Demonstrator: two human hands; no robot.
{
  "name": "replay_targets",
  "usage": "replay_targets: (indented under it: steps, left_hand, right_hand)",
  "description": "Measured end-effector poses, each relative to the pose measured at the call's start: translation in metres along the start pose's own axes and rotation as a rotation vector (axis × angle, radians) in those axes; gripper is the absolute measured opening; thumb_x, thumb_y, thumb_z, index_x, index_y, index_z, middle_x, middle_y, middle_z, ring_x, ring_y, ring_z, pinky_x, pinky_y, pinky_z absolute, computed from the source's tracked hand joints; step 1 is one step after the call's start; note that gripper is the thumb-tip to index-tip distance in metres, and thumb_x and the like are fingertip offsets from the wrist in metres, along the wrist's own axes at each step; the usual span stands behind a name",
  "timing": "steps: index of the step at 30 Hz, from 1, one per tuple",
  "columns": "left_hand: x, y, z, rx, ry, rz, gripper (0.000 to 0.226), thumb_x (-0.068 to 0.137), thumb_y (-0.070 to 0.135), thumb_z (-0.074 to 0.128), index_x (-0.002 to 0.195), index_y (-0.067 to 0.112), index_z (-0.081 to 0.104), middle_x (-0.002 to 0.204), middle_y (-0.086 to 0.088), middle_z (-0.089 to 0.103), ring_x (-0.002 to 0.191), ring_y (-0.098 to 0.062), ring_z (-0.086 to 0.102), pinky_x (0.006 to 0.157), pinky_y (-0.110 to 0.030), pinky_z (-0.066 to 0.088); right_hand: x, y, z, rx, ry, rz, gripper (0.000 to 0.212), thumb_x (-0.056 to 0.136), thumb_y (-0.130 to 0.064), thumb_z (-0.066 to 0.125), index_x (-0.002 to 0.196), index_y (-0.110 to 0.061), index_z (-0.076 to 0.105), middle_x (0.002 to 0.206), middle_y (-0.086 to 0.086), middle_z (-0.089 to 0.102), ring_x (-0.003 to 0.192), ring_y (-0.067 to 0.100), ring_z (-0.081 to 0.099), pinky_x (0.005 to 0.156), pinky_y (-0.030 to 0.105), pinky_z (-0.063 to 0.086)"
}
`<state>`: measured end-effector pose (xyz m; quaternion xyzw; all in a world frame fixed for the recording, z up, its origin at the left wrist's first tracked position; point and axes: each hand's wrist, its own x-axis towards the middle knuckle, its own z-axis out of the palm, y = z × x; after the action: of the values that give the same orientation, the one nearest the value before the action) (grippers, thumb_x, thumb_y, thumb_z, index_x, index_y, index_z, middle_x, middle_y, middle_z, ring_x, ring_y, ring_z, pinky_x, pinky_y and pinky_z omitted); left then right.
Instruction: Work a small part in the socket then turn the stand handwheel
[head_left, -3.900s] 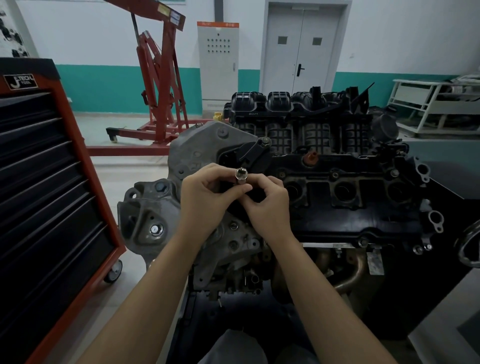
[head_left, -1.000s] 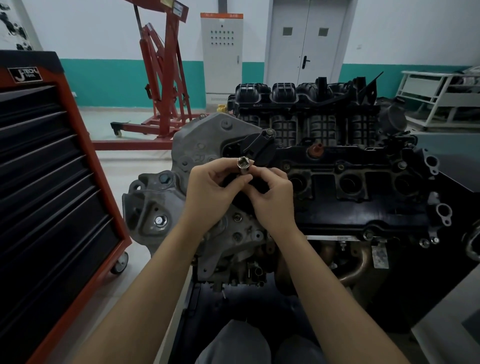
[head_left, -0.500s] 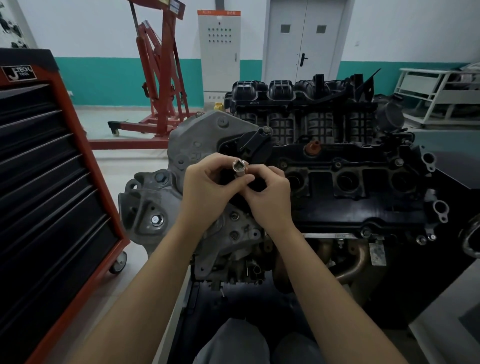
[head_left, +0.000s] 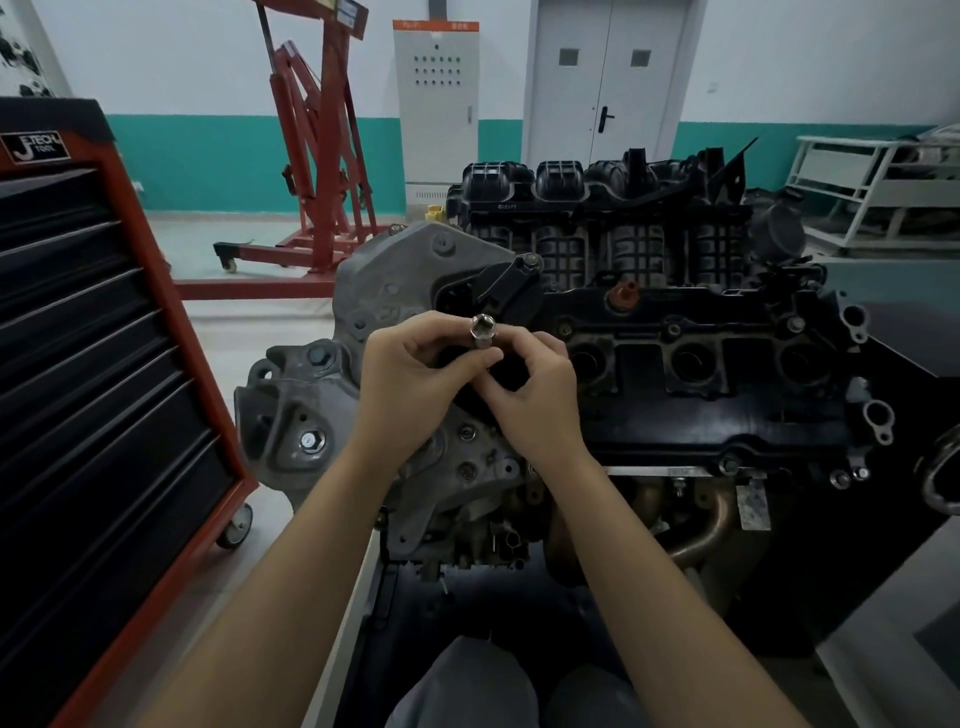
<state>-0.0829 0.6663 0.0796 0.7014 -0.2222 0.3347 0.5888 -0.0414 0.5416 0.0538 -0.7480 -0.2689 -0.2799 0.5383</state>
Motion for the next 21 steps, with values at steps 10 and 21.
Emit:
replay_targets:
  steps: [10, 21]
  left_hand:
    - [0.0010, -0.0005, 0.0006, 0.093, 0.027, -0.005, 0.020, 0.071, 0.001, 0.082, 0.086, 0.012, 0.073, 0.087, -0.003, 0.073, 0.084, -0.020, 0.071, 0.079, -0.032, 0.057]
    - [0.0000, 0.0026, 0.0008, 0.112, 0.038, 0.022, 0.021, 0.071, -0.001, 0.081, 0.086, 0.009, 0.073, 0.086, -0.001, 0.072, 0.083, -0.014, 0.069, 0.078, -0.024, 0.054]
  right_hand:
    - [0.0005, 0.0009, 0.0010, 0.022, -0.006, 0.029, 0.019, 0.082, -0.022, 0.072, 0.101, -0.023, 0.071, 0.090, -0.023, 0.064, 0.110, 0.021, 0.049, 0.091, 0.021, 0.038]
    - [0.0007, 0.0012, 0.0011, 0.054, 0.018, 0.053, 0.020, 0.078, -0.021, 0.076, 0.098, -0.022, 0.072, 0.088, -0.021, 0.064, 0.108, 0.014, 0.050, 0.087, 0.020, 0.040]
